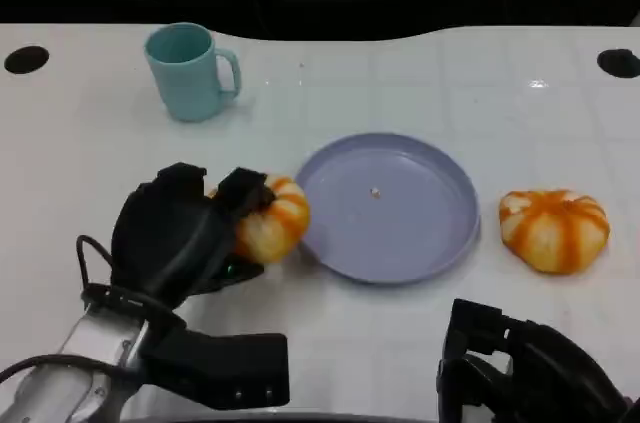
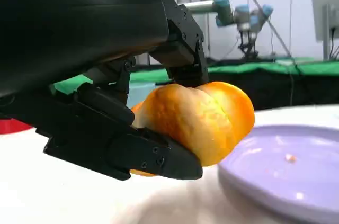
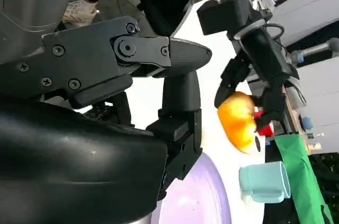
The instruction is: Grasp the bread from the table and place it into the plate.
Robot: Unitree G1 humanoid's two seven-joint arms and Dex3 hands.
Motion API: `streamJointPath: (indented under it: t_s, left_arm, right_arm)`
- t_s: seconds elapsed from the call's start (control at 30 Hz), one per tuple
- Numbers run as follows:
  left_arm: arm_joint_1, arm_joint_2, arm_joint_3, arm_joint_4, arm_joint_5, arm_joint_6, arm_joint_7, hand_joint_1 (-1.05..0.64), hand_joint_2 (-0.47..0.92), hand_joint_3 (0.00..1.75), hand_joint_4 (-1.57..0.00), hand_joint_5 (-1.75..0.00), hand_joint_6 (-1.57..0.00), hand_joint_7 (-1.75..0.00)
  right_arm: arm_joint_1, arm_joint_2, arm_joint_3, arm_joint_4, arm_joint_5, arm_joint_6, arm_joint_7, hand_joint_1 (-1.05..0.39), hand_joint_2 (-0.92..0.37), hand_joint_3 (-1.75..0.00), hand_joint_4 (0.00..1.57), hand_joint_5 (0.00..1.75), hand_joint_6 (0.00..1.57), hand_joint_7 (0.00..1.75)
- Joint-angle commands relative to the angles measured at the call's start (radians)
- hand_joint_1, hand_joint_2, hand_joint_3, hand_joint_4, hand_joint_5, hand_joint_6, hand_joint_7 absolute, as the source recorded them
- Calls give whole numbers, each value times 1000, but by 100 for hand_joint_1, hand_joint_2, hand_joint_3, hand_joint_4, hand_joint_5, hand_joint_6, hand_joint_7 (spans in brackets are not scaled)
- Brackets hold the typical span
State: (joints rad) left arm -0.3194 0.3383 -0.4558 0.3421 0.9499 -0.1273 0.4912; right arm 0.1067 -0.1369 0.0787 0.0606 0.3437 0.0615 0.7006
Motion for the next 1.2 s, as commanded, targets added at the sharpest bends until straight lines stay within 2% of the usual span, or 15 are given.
streamJointPath:
  t_s: [0.03,0.13,0.3,0.4,0.43,0.53,0.73,0.87,1.0,1.1,1.17,1.2]
  left_arm:
    - [-15,-8,14,-15,-5,-7,44,-29,78,43,-81,-175,-60,-161]
    - [-32,-20,13,-17,-1,-15,55,-30,67,63,-84,-175,-62,-164]
    - [-91,-53,3,-11,-23,-40,11,-32,62,74,-86,-175,-60,-173]
    - [-144,-76,-4,33,-50,-70,-18,-30,55,84,-88,-175,-69,-152]
    - [-160,-83,-6,47,-59,-74,-35,-31,54,86,-88,-175,-70,-151]
    - [-228,-121,-20,121,-82,-84,-77,-32,50,90,-89,-175,-66,-171]
    - [-333,-175,-44,240,-121,-70,-209,-32,50,94,-91,-175,-66,-175]
    - [-389,-207,-59,296,-139,-38,-310,-34,54,91,-91,-175,-72,-156]
    - [-431,-234,-66,352,-154,-36,-346,-33,54,91,-93,-175,-75,-155]
    - [-460,-251,-73,406,-163,-43,-352,-33,56,90,-90,-175,-76,-140]
    - [-476,-262,-75,442,-170,-57,-341,-31,58,85,-88,-175,-81,-118]
    - [-484,-266,-74,462,-177,-68,-343,-31,59,84,-88,-175,-82,-115]
  right_arm:
    - [7,-12,-2,-10,-6,-11,-3,-49,-92,-39,61,175,46,166]
    - [8,-13,-2,-14,-5,-10,-2,-49,-92,-40,59,175,44,165]
    - [5,-11,-5,-6,0,-6,-1,-50,-92,-39,62,175,46,166]
    - [4,-15,-4,-5,-4,-12,3,-49,-92,-40,62,175,46,165]
    - [3,-16,-4,-3,-3,-12,5,-49,-92,-40,61,175,45,165]
    - [4,-16,-4,-2,-4,-20,7,-48,-92,-41,60,175,44,165]
    - [8,-15,2,-10,-10,-20,-1,-48,-92,-43,60,175,44,165]
    - [11,-13,4,-17,-6,-11,-4,-48,-92,-43,59,175,45,165]
    - [14,-13,5,-19,-8,-14,-5,-47,-92,-43,59,175,45,164]
    - [14,-11,5,-11,-8,-28,1,-47,-92,-43,59,175,45,164]
    - [13,-10,7,-10,-7,-30,3,-48,-92,-44,59,175,44,164]
    - [13,-8,8,-9,-8,-31,3,-48,-92,-44,59,175,44,164]
